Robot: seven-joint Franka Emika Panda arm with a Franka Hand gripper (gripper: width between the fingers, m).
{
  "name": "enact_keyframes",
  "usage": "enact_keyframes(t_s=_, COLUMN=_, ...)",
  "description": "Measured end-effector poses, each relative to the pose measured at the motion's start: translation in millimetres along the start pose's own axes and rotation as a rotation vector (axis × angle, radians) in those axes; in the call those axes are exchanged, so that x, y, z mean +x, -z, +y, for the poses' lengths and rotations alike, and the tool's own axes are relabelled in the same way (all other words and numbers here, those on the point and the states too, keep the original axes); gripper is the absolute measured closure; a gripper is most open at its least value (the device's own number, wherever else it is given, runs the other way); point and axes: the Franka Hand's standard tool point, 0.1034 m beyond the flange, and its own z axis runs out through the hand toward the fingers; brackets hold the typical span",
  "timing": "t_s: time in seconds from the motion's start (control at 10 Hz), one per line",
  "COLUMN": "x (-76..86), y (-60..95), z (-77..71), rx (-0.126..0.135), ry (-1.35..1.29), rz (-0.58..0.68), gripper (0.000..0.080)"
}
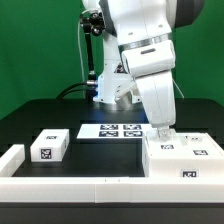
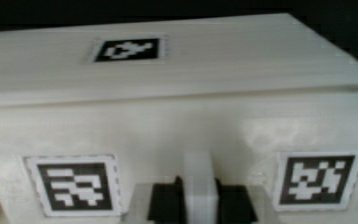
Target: Assemble cabinet
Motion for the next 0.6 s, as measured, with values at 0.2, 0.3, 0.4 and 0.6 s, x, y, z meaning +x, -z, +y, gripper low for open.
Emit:
enact_keyframes(t_s=0.2, x=1.2, y=-2.1, z=3.4, rx=0.022, ry=0.005, rz=0.005, gripper=0.0737)
enact_keyframes(t_s=0.3, x=1.3, y=-2.2, z=3.4, rx=0.023, ry=0.005, rz=0.005, gripper=0.0737)
enact_keyframes(t_s=0.4, x=1.2, y=-2.0, z=3.4, rx=0.022, ry=0.009, rz=0.004, gripper=0.0737)
enact_keyframes(t_s=0.6, x=0.7, y=-2.4, z=3.2, rx=0.022, ry=0.014, rz=0.004, gripper=0.0667)
